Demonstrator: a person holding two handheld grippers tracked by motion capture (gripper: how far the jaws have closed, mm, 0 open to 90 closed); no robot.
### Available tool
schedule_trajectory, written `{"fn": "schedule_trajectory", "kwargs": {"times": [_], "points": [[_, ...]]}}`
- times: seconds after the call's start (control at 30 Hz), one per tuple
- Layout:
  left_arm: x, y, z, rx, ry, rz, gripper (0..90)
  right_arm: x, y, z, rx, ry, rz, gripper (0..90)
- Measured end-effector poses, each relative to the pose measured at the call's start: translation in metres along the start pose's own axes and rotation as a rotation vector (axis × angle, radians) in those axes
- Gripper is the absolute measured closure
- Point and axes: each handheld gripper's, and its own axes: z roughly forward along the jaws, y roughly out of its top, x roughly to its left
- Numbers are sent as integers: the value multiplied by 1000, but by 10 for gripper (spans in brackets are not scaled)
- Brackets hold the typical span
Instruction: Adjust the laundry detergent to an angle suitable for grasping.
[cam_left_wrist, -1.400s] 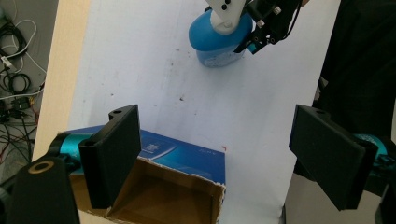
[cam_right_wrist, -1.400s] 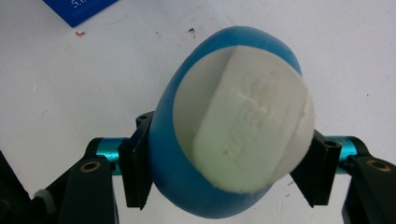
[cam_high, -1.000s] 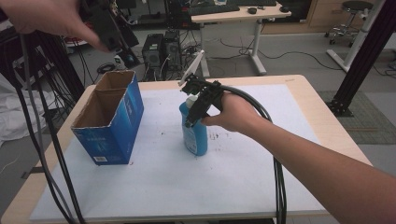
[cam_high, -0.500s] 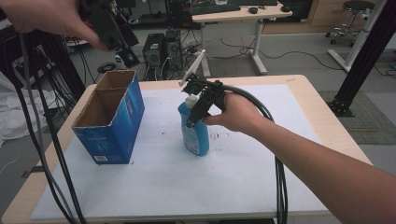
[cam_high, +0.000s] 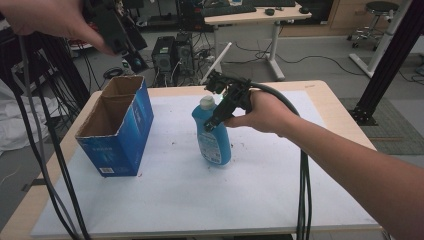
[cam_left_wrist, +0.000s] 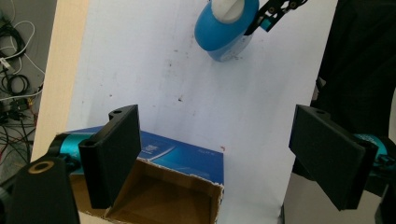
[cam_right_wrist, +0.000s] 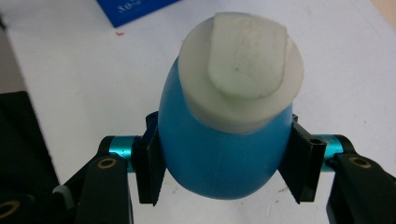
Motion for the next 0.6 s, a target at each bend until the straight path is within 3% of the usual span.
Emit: {"fn": "schedule_trajectory", "kwargs": {"times": [0.1,0.27,0.5,0.6], "points": [[0,0,0,-2,0,2,170,-2,1,-7,-19,23,-20,402],[-1,-1,-1,-5,1,4,170,-8,-1,-22,-92,89,-92,404],[-2,-1,-2,-11,2,7,170,-5,-6,-26,-136,157,-183,406],[-3,-1,-2,-8,3,11,170,-2,-7,-26,-168,166,-210,407]]}}
